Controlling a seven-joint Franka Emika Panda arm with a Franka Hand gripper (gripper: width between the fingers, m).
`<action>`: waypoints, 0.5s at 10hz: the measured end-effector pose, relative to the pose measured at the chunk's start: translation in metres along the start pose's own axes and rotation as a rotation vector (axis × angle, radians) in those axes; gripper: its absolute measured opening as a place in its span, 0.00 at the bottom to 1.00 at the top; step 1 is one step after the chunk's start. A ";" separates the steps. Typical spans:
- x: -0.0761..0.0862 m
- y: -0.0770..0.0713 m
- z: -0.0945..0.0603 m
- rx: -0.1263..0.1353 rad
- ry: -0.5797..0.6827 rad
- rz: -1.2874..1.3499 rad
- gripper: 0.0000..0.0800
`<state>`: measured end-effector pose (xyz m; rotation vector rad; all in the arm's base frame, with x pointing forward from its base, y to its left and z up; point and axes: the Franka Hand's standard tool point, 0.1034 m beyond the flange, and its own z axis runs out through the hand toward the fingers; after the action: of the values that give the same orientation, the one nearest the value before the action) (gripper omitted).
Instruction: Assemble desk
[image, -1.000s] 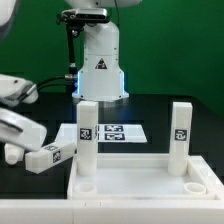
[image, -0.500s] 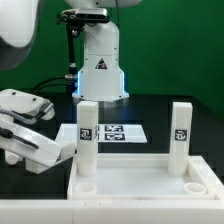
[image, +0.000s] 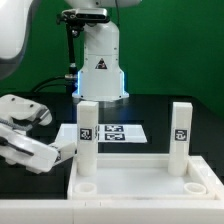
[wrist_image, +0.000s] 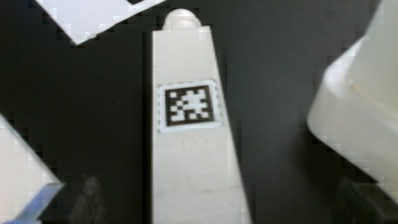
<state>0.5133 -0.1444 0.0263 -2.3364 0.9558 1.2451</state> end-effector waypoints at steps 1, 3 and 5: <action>0.002 0.004 0.006 0.005 -0.018 0.013 0.81; 0.004 0.007 0.010 0.002 -0.029 0.018 0.81; 0.004 0.008 0.010 0.002 -0.030 0.018 0.64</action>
Offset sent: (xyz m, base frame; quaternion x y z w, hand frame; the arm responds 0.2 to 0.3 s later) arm 0.0000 0.0000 0.0000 0.0000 0.0000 0.0000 1.0000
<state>0.5032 -0.1458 0.0172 -2.3059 0.9706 1.2816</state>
